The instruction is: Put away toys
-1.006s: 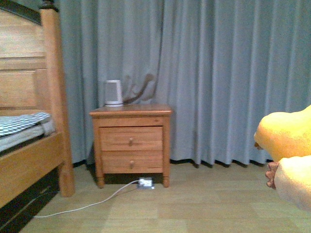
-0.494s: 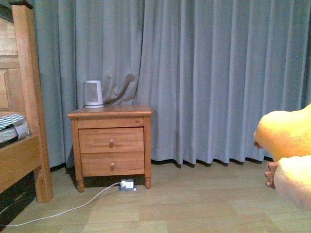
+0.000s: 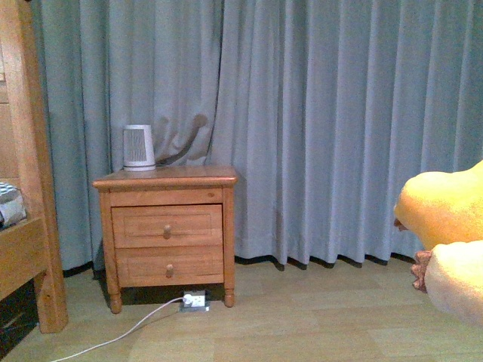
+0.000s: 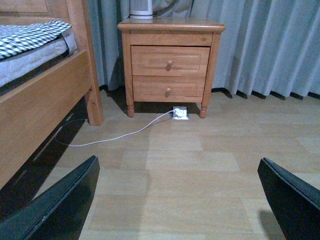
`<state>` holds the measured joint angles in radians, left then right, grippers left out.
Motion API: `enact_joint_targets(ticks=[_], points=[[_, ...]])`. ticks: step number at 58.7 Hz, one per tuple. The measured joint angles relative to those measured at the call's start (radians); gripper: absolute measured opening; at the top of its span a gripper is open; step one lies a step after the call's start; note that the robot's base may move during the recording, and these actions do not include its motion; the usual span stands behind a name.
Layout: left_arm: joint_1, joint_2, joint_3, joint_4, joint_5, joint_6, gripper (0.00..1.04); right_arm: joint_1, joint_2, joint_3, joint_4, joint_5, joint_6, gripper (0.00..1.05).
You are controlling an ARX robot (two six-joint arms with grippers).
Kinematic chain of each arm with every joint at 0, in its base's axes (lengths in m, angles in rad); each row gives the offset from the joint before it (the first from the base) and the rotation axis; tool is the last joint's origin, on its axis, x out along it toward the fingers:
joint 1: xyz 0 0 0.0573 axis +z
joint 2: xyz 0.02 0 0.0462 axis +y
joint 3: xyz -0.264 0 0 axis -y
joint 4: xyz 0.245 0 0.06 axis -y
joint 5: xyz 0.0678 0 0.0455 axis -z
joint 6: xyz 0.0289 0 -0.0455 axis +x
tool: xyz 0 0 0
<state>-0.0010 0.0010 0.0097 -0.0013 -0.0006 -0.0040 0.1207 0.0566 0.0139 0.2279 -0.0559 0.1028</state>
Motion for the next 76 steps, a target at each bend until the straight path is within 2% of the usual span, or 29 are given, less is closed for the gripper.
enact_joint_targets(ticks=[76], points=[[0.001, 0.0, 0.0, 0.0, -0.005, 0.0, 0.98, 0.001, 0.0, 0.0, 0.0, -0.007, -0.001, 0.07]])
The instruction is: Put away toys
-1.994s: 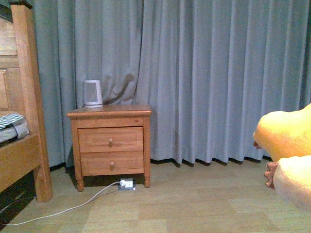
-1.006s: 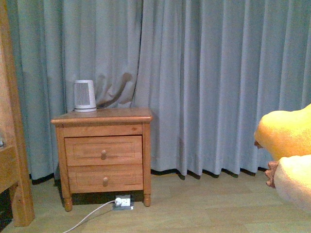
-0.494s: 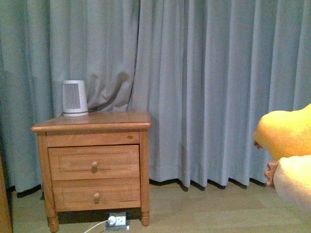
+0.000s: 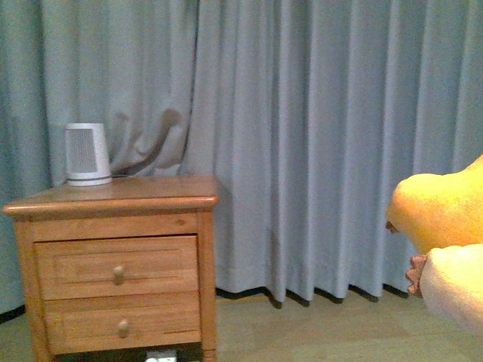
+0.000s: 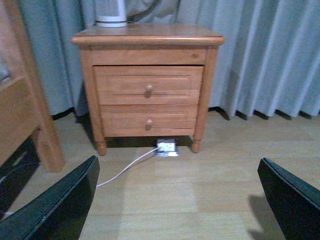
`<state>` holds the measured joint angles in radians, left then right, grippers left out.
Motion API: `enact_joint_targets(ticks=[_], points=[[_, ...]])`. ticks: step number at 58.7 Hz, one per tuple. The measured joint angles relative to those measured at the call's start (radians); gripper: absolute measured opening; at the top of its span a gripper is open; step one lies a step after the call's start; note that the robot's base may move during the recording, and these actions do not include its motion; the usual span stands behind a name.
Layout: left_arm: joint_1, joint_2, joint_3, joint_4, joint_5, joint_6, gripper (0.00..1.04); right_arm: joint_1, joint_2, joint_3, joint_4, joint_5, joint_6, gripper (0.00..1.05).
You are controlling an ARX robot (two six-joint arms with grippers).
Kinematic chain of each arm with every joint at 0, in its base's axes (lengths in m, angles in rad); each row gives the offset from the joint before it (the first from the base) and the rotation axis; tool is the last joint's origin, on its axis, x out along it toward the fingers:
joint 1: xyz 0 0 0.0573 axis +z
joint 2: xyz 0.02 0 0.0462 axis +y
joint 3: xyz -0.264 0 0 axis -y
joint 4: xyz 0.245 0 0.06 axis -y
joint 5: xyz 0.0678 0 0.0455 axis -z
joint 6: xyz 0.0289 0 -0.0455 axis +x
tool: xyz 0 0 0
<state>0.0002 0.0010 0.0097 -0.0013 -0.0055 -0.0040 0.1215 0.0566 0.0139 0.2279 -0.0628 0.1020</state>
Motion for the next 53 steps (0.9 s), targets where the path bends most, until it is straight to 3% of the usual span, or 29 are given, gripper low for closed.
enact_joint_targets(ticks=[53], points=[[-0.001, 0.0, 0.0, -0.001, 0.004, 0.0, 0.98, -0.001, -0.001, 0.0, 0.0, 0.01, -0.002, 0.07]])
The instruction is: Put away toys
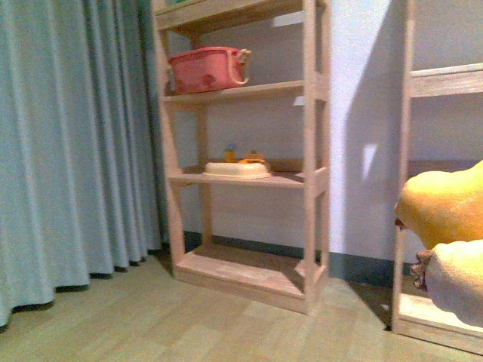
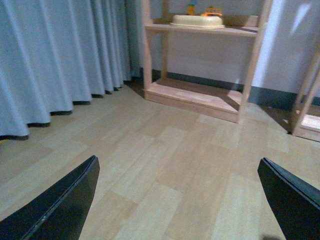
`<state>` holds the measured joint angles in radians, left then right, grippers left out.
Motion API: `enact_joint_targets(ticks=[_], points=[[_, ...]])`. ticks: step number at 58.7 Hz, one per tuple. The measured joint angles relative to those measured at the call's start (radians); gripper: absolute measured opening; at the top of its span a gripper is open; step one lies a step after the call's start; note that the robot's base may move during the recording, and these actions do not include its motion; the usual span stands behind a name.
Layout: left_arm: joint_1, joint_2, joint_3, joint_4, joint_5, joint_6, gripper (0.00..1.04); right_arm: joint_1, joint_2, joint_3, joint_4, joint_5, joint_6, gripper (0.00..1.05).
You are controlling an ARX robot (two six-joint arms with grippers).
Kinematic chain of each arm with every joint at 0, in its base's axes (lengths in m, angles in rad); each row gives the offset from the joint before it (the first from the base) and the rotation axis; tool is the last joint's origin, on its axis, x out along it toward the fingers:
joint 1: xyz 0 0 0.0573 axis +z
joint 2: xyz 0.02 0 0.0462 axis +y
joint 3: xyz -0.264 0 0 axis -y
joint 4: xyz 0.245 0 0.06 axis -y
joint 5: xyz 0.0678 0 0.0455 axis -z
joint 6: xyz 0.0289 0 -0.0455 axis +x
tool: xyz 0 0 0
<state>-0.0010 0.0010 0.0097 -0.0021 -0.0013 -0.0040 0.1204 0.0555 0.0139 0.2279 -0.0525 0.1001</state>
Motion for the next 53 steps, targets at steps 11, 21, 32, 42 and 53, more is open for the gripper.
enact_joint_targets(ticks=[11, 21, 32, 42, 53], points=[[0.0, 0.0, 0.0, 0.0, 0.001, 0.0, 0.98, 0.0, 0.0, 0.0, 0.0, -0.001, 0.0, 0.07], [0.0, 0.0, 0.0, 0.0, 0.0, 0.0, 0.98, 0.0, 0.0, 0.0, 0.0, -0.001, 0.0, 0.07], [0.0, 0.0, 0.0, 0.0, 0.004, 0.0, 0.98, -0.001, -0.001, 0.0, 0.0, 0.003, 0.0, 0.07], [-0.001, 0.0, 0.0, 0.0, 0.005, 0.0, 0.98, 0.0, -0.001, 0.0, 0.0, 0.005, 0.0, 0.07], [-0.001, 0.0, 0.0, 0.0, 0.001, 0.0, 0.98, 0.0, -0.001, 0.0, 0.0, -0.004, 0.0, 0.07]])
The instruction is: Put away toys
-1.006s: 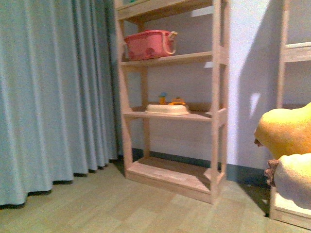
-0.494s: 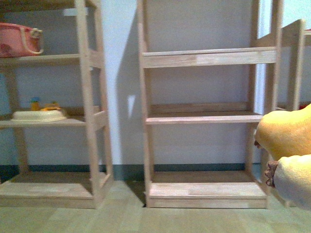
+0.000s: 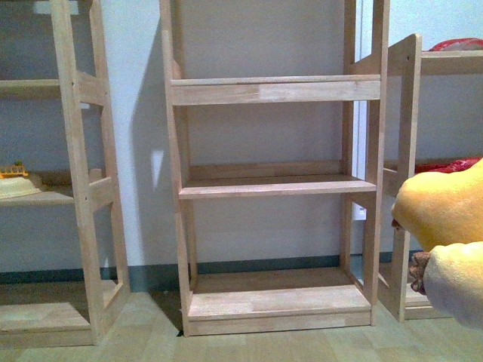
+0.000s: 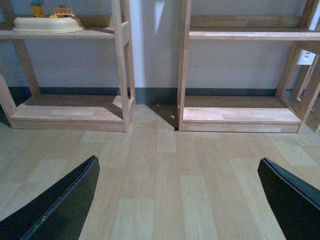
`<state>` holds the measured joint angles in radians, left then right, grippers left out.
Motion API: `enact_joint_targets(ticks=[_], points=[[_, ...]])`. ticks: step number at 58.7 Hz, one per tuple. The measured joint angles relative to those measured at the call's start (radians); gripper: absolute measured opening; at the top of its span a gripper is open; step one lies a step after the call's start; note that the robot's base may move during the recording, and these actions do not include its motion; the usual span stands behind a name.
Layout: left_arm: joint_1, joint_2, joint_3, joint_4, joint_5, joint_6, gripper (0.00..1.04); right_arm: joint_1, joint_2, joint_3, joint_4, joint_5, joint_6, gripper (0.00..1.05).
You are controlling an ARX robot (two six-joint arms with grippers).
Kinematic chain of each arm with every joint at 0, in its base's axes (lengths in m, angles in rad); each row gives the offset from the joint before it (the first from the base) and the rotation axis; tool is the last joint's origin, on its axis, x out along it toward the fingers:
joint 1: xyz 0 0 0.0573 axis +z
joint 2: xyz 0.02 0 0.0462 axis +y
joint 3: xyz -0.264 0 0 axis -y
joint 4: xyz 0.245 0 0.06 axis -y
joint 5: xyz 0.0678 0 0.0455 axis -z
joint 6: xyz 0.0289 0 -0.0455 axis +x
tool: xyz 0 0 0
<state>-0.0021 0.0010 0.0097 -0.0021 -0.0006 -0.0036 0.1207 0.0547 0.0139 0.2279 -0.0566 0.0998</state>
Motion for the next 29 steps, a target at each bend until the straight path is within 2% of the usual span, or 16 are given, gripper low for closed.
enact_joint_targets(ticks=[29], points=[[0.0, 0.0, 0.0, 0.0, -0.003, 0.0, 0.98, 0.002, 0.0, 0.0, 0.0, -0.006, 0.0, 0.07]])
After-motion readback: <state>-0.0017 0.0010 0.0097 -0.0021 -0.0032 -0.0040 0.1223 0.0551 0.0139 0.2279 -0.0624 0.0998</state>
